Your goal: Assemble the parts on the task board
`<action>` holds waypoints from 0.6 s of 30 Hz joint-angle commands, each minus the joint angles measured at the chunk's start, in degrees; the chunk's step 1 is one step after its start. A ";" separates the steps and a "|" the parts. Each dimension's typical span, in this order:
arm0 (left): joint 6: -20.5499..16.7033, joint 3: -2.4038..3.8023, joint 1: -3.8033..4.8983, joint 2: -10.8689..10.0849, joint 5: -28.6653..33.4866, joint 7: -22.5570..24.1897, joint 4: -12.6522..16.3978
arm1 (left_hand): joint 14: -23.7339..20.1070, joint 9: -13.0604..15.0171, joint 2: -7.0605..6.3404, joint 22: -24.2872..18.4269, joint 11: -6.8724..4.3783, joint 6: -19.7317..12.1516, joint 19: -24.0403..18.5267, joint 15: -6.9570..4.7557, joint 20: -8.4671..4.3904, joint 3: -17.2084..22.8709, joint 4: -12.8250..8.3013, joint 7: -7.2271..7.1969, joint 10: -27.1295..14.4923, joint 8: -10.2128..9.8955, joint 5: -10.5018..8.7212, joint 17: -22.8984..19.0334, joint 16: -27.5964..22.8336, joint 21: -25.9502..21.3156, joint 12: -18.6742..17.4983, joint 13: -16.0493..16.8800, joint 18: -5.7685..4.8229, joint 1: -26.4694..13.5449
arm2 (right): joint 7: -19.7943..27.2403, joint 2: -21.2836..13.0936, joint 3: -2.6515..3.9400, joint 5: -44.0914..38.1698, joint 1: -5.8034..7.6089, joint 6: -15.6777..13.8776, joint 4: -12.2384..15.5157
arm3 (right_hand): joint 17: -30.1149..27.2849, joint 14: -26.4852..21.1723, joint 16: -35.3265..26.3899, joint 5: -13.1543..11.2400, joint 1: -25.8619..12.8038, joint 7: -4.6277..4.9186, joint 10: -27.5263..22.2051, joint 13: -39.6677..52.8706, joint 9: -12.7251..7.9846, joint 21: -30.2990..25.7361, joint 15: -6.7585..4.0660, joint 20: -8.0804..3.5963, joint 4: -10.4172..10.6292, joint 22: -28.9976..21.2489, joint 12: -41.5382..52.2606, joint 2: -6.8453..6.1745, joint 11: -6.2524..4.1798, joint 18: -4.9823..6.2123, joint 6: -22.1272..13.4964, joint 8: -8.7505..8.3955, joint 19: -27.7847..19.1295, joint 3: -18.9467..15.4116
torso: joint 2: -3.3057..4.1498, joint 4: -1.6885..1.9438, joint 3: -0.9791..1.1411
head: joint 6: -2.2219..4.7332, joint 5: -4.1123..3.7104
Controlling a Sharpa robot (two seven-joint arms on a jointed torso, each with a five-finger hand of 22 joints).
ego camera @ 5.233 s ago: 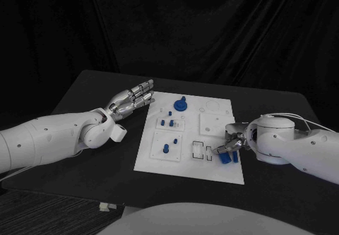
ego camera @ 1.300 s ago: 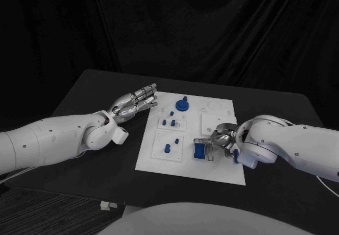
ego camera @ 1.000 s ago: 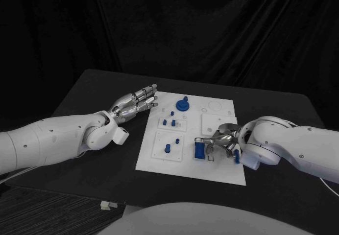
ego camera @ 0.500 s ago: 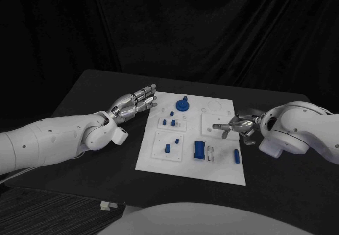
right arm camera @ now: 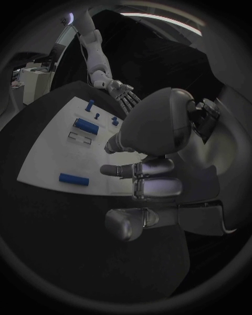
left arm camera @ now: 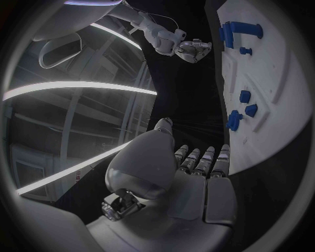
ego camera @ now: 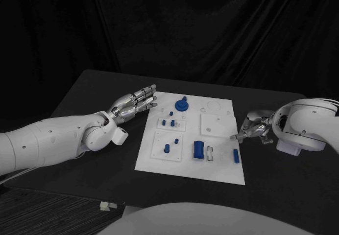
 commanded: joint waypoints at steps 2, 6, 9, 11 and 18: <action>0.37 0.06 -0.07 0.12 0.29 4.95 0.07 | -0.02 0.22 -0.24 0.57 0.50 -0.55 0.90 0.75 -0.04 1.30 -0.72 0.08 -0.29 0.54 1.06 0.60 0.82 -0.06 1.32 0.16 -2.96 1.11 | -1.86 -0.12 0.01 -5.77 -0.29 4.83 -0.33 | 13.28 5.66 -0.28 -2.77 -0.26 -0.13 6.86 15.14 -1.98 2.09 -0.47 -0.47 0.49 7.90 1.13 0.54 -0.36 1.58 2.75 -1.42 0.51 0.38 | 0.06 -0.03 -0.01 | -0.01 -0.07; 0.47 0.06 -0.08 0.13 0.29 4.92 0.04 | -0.02 0.22 -0.30 0.54 0.55 -0.55 0.90 0.78 -0.04 1.32 -0.78 0.11 -0.28 0.54 1.11 0.59 0.83 -0.07 1.36 0.17 -3.01 1.16 | -2.04 0.03 0.01 -6.53 -0.93 5.56 -0.64 | 13.16 5.63 -0.35 -3.32 -0.39 -0.17 6.86 15.14 -2.94 2.22 -0.54 -0.55 0.68 7.92 1.13 0.72 -0.40 1.55 3.25 -1.94 0.55 0.44 | 0.14 0.02 0.04 | -0.01 -0.15; 0.51 0.06 -0.08 0.11 0.29 4.88 0.05 | -0.02 0.22 -0.32 0.56 0.62 -0.55 0.92 0.80 -0.04 1.35 -0.83 0.14 -0.27 0.55 1.16 0.59 0.85 -0.06 1.40 0.18 -3.06 1.20 | -2.10 0.18 0.01 -6.95 -1.39 5.54 -0.84 | 12.99 5.60 -0.47 -2.94 0.02 -0.18 6.86 15.14 -3.78 2.07 -0.55 -0.59 0.47 7.88 1.13 0.86 -0.42 1.57 3.52 -2.43 0.52 0.71 | 0.12 0.00 0.03 | -0.01 -0.07; 0.53 0.06 -0.08 0.08 0.29 4.85 0.07 | -0.02 0.22 -0.32 0.56 0.62 -0.55 0.92 0.80 -0.04 1.35 -0.83 0.14 -0.27 0.55 1.16 0.59 0.85 -0.06 1.40 0.18 -3.06 1.20 | -2.13 0.34 0.01 -7.21 -1.64 5.46 -1.04 | 12.85 5.56 -0.57 -2.83 0.13 -0.17 6.86 15.14 -3.96 1.87 -0.56 -0.59 0.39 7.83 1.13 0.83 -0.44 1.61 3.58 -2.53 0.48 0.76 | 0.07 0.05 0.02 | -0.01 -0.15; 0.62 0.06 -0.10 0.13 0.29 4.77 0.03 | -0.02 0.22 -0.35 0.54 0.85 -0.53 0.94 0.88 -0.05 1.46 -0.99 0.19 -0.24 0.55 1.30 0.59 0.90 -0.06 1.52 0.20 -3.20 1.34 | -2.17 0.85 0.01 -7.53 -2.42 4.80 -1.30 | 12.36 5.46 -0.91 -2.96 0.22 -0.09 6.86 15.14 -4.50 1.65 -0.58 -0.61 0.30 7.77 1.13 0.72 -0.50 1.64 3.82 -2.83 0.44 0.79 | 0.07 0.02 0.01 | -0.01 -0.49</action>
